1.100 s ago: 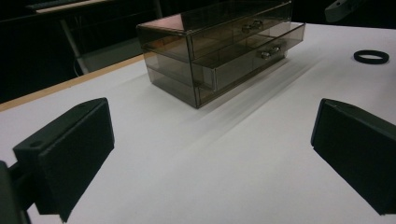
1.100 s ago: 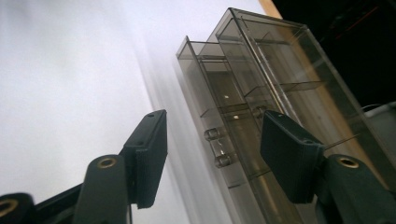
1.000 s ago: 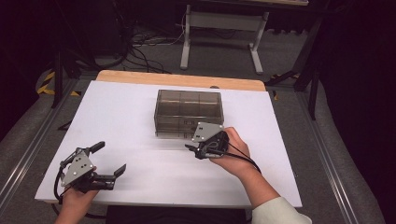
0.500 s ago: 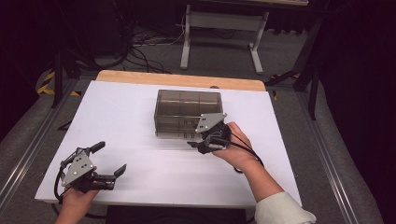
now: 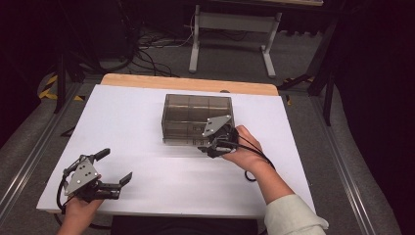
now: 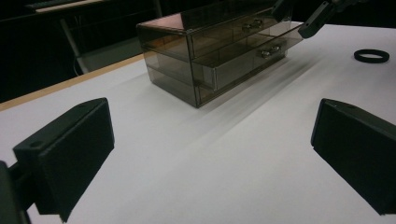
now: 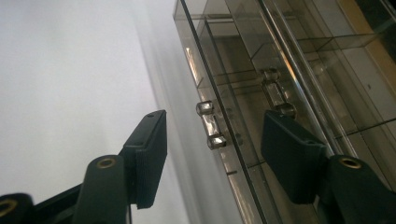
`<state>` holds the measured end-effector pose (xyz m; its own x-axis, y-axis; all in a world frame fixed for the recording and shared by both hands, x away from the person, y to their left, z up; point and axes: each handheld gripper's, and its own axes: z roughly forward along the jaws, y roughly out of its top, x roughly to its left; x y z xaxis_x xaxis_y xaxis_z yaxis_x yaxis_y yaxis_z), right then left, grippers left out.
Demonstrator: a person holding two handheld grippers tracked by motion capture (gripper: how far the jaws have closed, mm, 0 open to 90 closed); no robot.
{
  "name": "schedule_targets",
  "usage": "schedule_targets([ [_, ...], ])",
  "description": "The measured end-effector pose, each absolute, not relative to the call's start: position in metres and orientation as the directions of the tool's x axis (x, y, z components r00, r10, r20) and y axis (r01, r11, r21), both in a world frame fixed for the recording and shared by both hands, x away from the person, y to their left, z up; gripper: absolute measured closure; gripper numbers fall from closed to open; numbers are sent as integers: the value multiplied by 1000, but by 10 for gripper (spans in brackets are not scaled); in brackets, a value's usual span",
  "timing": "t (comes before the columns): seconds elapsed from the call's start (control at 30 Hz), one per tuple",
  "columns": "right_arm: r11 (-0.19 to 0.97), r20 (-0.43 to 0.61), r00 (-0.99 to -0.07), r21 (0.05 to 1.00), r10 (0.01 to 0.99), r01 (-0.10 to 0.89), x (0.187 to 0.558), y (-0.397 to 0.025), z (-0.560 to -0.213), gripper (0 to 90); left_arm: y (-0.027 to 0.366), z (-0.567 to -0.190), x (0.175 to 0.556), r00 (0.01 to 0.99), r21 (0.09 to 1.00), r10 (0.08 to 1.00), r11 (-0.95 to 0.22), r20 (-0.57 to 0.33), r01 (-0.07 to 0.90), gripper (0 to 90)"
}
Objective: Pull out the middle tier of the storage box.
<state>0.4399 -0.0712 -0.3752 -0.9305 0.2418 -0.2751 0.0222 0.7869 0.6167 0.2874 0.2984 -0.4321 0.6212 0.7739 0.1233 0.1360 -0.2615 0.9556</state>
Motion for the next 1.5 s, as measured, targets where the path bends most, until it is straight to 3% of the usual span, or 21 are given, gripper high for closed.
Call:
schedule_targets([
  [0.67,854,-304,-920,517,250,61,454,-57,-399,527,299,-432,288,626,955,770,-266,127,134,3],
  [1.5,877,-345,-906,477,244,54,452,-47,-403,651,299,-432,288,622,956,773,-261,123,135,3],
])
